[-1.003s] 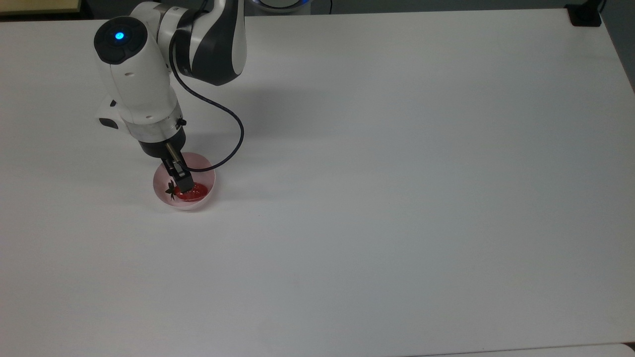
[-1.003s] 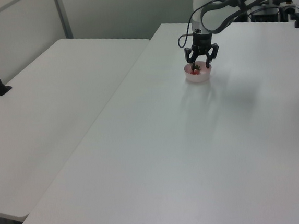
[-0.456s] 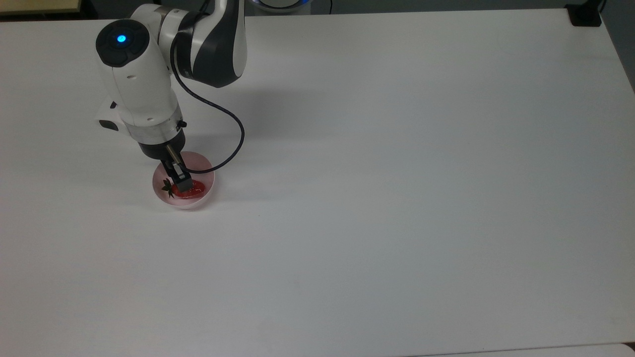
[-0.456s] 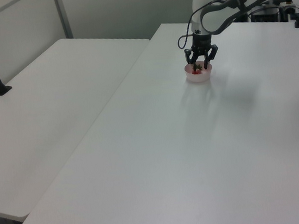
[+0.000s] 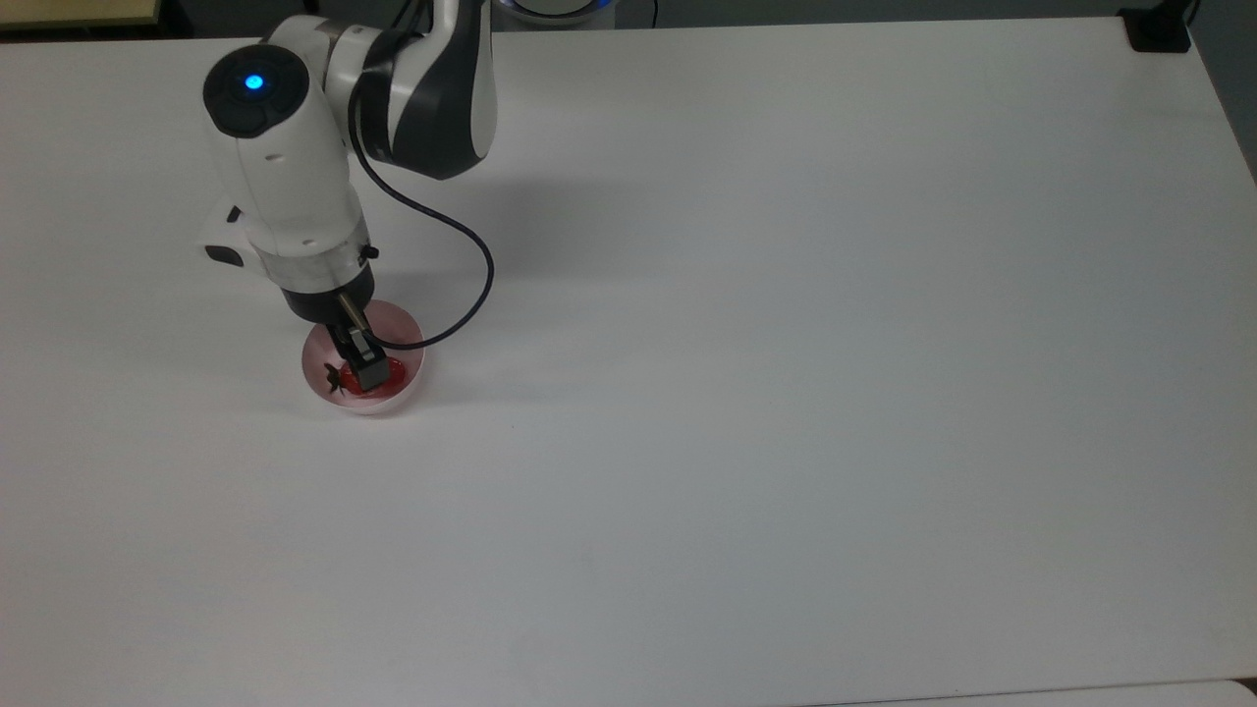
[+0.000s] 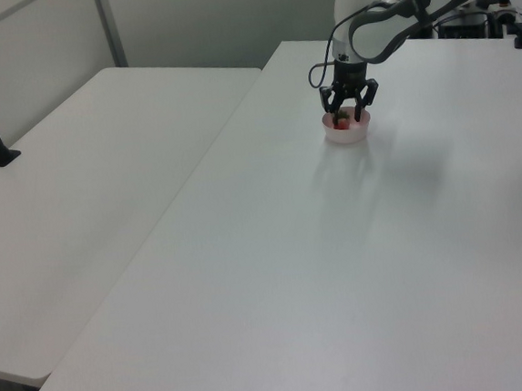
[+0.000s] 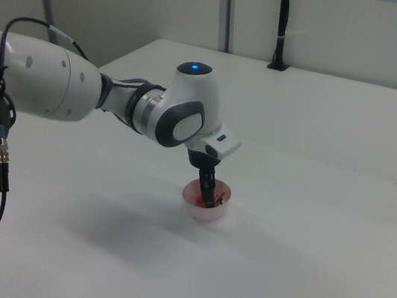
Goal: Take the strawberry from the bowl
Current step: 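Close the gripper on the red strawberry inside the bowl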
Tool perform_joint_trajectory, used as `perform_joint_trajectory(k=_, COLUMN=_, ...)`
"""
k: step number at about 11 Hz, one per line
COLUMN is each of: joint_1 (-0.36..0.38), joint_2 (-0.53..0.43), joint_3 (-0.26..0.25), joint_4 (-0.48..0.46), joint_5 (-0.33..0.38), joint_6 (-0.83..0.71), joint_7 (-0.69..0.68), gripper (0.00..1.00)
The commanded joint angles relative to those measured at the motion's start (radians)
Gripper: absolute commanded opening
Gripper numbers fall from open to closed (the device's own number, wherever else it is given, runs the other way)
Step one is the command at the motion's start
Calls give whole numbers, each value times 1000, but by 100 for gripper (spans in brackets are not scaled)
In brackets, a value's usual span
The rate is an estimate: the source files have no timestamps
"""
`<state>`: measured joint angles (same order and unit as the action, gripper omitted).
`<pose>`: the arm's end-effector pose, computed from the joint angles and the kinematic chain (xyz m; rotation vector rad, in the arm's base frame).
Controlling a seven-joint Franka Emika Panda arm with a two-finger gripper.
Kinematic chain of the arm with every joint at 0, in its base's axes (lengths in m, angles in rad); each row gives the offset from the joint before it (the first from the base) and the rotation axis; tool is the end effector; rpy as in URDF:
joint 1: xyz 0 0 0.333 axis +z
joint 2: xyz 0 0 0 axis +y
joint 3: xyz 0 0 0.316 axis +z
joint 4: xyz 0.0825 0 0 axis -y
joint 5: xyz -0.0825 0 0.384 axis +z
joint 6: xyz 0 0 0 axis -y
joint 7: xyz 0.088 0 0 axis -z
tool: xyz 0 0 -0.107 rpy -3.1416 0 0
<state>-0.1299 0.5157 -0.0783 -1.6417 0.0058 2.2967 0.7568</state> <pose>0.6815 -0.1367 0.3305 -2.7770 1.4381 -0.2264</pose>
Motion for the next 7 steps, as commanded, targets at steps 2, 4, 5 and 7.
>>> perform_joint_trajectory(k=2, joint_1=6, joint_2=23, joint_3=8, joint_4=-10, joint_5=-41, joint_6=35, joint_7=22, gripper=67)
perform_joint_trajectory(k=4, joint_1=3, joint_2=23, joint_3=8, joint_4=-10, joint_5=-44, joint_6=36, joint_7=22, gripper=46)
perform_joint_trajectory(k=5, joint_1=0, joint_2=21, joint_3=8, joint_4=-9, joint_5=-41, joint_6=35, joint_7=21, gripper=42)
perform_joint_trajectory(k=7, joint_1=-5, joint_2=3, joint_3=8, joint_4=-9, joint_5=-38, joint_6=33, joint_7=18, gripper=42)
